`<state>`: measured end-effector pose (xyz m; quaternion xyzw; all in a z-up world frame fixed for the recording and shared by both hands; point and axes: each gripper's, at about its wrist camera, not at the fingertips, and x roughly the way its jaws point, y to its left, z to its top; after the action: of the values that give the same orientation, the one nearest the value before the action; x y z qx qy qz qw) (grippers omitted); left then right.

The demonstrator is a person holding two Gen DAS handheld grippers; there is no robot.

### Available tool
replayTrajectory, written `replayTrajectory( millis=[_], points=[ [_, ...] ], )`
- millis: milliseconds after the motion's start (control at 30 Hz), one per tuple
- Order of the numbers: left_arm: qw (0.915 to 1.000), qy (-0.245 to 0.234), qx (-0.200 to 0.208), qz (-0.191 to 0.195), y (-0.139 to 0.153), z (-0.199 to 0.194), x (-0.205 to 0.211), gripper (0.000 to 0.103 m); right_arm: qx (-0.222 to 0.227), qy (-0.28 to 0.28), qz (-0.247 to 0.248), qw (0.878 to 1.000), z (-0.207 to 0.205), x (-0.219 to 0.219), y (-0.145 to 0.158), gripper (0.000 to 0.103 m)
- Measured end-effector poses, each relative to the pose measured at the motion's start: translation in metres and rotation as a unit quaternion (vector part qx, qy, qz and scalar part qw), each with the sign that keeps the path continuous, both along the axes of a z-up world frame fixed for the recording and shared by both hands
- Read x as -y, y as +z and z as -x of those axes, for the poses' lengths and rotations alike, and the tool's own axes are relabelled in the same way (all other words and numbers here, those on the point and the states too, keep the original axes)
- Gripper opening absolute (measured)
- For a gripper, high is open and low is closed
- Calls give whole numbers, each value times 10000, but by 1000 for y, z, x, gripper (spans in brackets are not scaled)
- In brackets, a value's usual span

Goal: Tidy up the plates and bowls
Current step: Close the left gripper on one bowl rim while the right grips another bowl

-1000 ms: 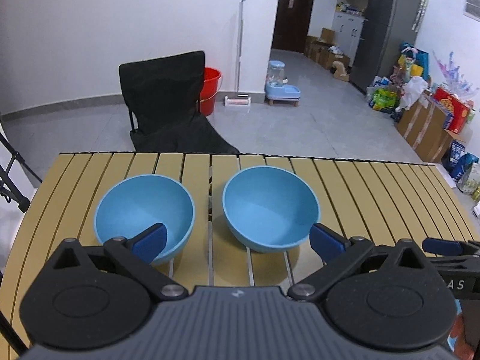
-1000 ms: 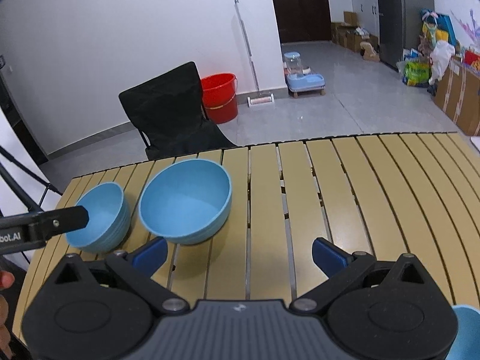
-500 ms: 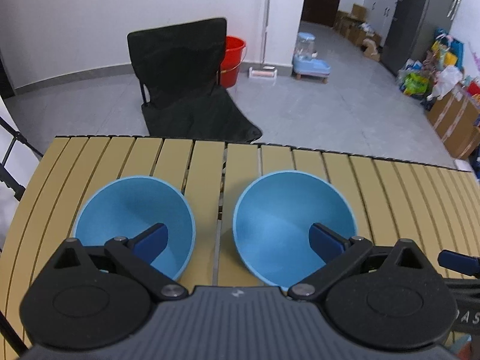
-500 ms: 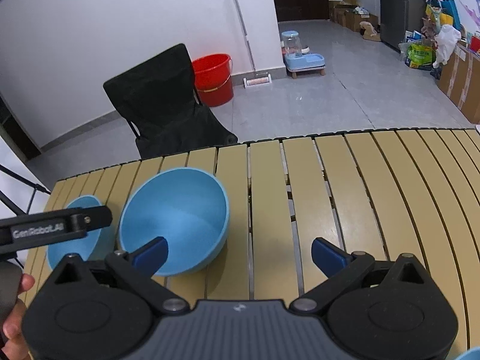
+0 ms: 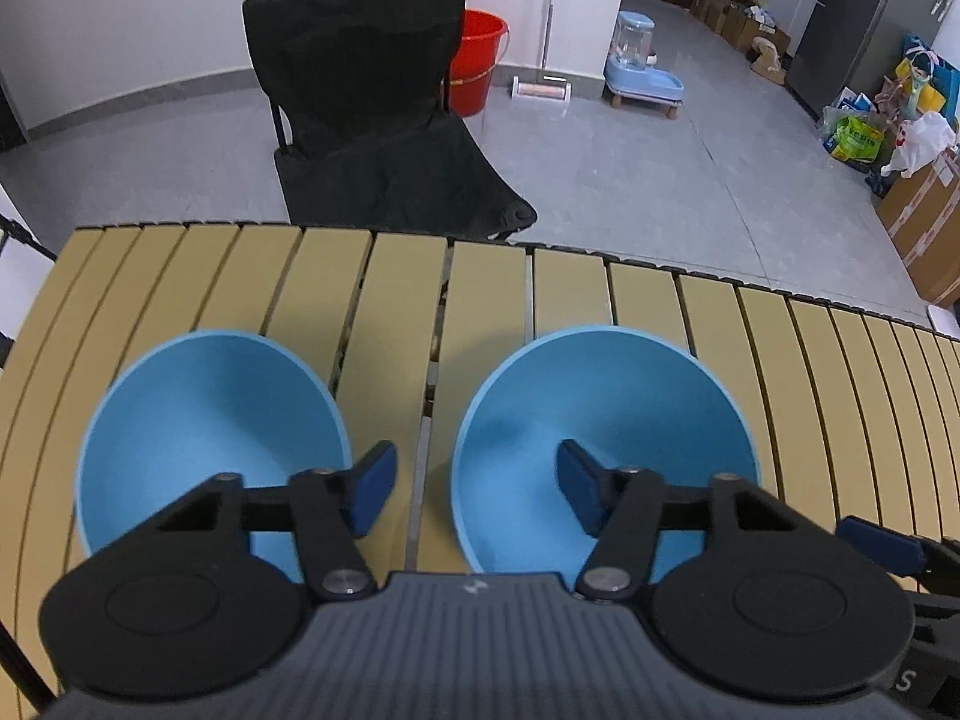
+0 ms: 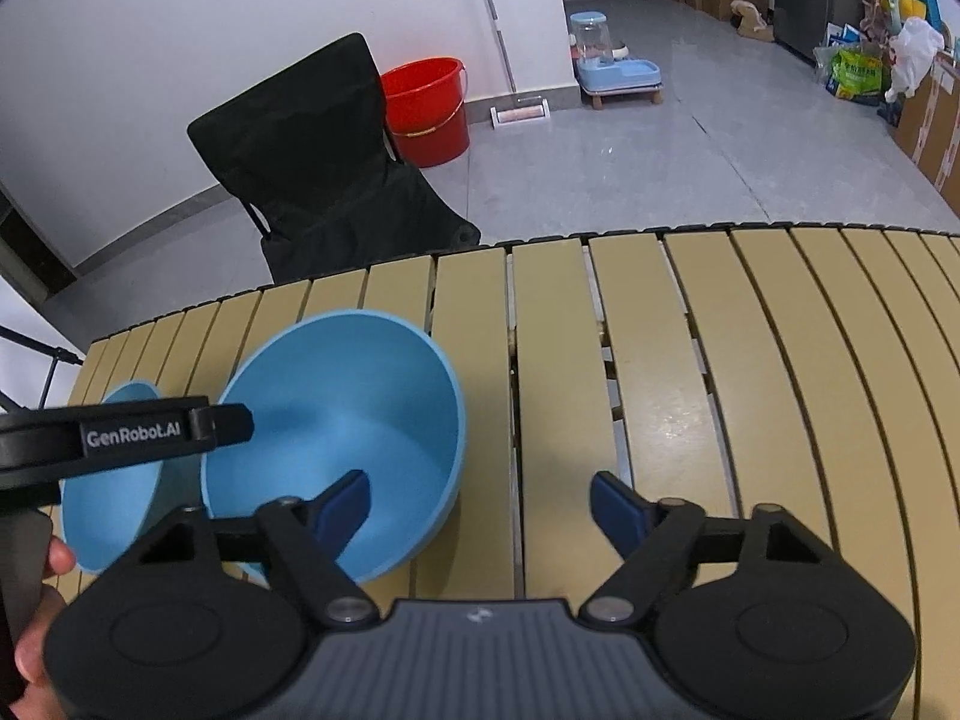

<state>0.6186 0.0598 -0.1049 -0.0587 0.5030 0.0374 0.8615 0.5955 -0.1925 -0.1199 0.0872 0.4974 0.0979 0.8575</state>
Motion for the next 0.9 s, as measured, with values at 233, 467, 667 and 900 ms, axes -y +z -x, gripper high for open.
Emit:
replayTrajectory(
  millis=[233,467,667,900],
  points=[
    [9999,20,-122,26,-9,-7,1,33,-98,61,-5,9999,-5,-4,-8,63],
    [9998,79,-166,-22,-15,-7,3,16,-219,58,-51,9997,-8,-6,-15,50],
    [9997,161,-177,15,-20,-8,-1,9,-301,-3,-200,9993,-10,-4,-19,30],
    [9997,173,-128,-86,-23,-7,2,8,-224,-11,-369,9991,-8,-7,-18,9]
  ],
)
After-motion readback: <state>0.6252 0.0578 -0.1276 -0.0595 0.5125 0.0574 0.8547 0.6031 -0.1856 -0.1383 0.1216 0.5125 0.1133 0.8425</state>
